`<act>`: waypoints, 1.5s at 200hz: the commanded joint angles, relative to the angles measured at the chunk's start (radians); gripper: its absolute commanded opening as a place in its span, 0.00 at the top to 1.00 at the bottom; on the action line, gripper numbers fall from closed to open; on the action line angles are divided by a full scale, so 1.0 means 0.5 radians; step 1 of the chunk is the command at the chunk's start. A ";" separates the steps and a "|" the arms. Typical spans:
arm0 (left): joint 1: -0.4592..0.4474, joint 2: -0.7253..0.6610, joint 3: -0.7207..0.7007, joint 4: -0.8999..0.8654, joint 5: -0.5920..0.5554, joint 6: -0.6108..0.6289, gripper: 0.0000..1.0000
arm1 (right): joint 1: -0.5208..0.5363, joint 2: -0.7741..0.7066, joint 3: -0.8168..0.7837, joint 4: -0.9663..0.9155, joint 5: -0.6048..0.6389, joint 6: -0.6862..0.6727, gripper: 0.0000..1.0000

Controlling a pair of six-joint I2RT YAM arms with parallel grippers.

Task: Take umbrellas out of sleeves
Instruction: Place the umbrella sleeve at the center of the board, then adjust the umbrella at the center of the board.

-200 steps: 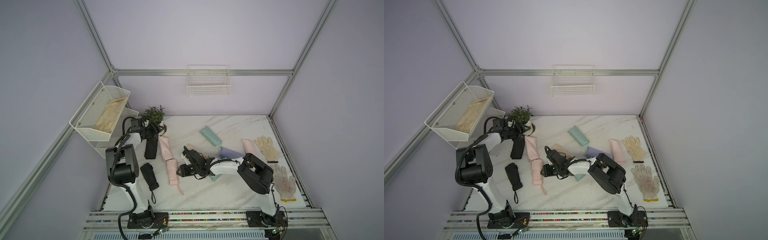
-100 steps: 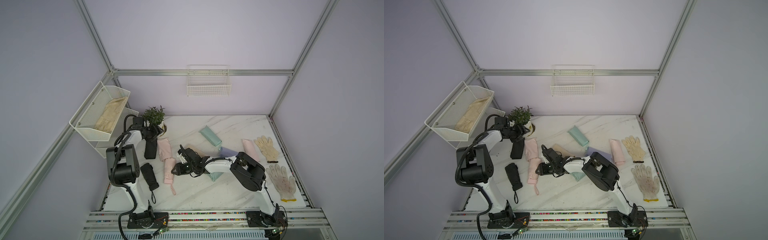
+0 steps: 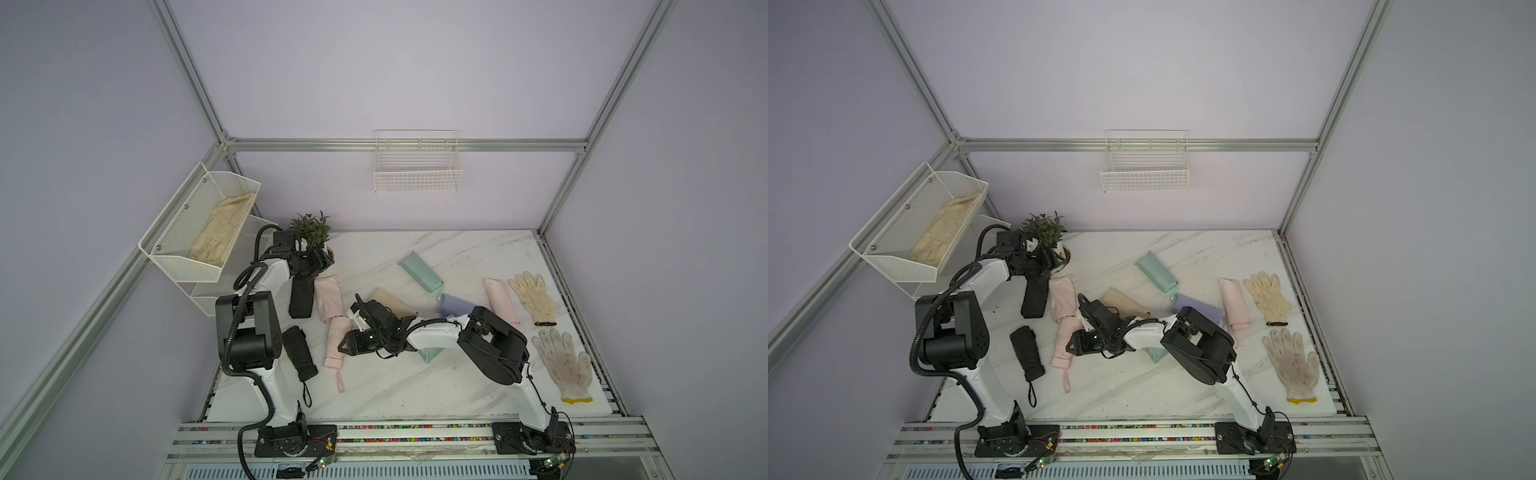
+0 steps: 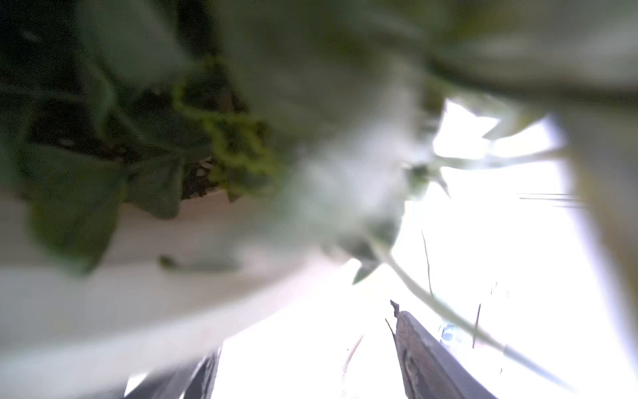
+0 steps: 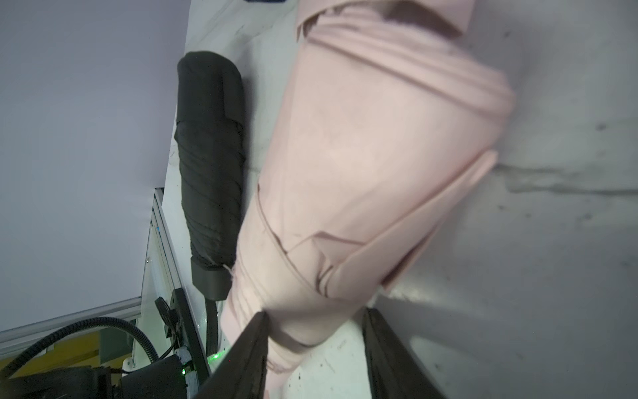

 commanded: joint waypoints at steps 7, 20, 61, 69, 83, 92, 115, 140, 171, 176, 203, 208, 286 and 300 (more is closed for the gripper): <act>-0.004 -0.176 0.008 0.071 0.137 0.046 0.23 | -0.030 0.057 0.091 -0.043 0.085 -0.006 0.51; -0.002 -0.199 -0.023 0.147 0.250 0.031 0.23 | -0.037 0.084 0.132 -0.043 0.093 -0.004 0.51; -0.007 -0.203 -0.054 0.286 0.475 -0.037 0.24 | -0.034 0.211 0.285 -0.024 -0.025 0.019 0.52; -0.008 -0.204 -0.054 0.290 0.482 -0.043 0.24 | -0.036 0.219 0.287 0.001 -0.048 0.036 0.52; -0.009 -0.209 -0.054 0.298 0.488 -0.048 0.24 | -0.036 0.217 0.279 0.006 -0.067 0.040 0.52; -0.009 -0.215 -0.058 0.303 0.489 -0.050 0.24 | -0.035 0.191 0.260 -0.012 -0.063 0.024 0.52; -0.022 -0.215 -0.068 0.323 0.511 -0.055 0.24 | -0.083 0.010 0.149 -0.094 0.043 -0.049 0.52; -0.085 -0.216 -0.067 0.348 0.541 -0.023 0.24 | -0.253 -0.337 -0.027 -0.238 0.192 -0.191 0.51; -0.175 -0.201 -0.064 0.344 0.531 0.009 0.24 | -0.511 -0.654 -0.216 -0.397 0.261 -0.294 0.49; -0.184 -0.190 -0.065 0.345 0.534 0.005 0.24 | -0.546 -0.684 -0.239 -0.424 0.278 -0.308 0.49; -0.225 -0.108 -0.045 0.345 0.589 -0.034 0.24 | -0.685 -0.817 -0.371 -0.530 0.388 -0.358 0.49; -0.234 -0.089 -0.041 0.346 0.596 -0.044 0.24 | -0.704 -0.840 -0.403 -0.531 0.401 -0.358 0.49; -0.379 0.118 -0.009 0.318 0.716 -0.123 0.25 | -0.785 -0.825 -0.640 -0.425 0.229 -0.410 0.49; -0.385 0.113 0.000 0.266 0.705 -0.090 0.25 | -0.785 -0.759 -0.649 -0.321 0.101 -0.363 0.50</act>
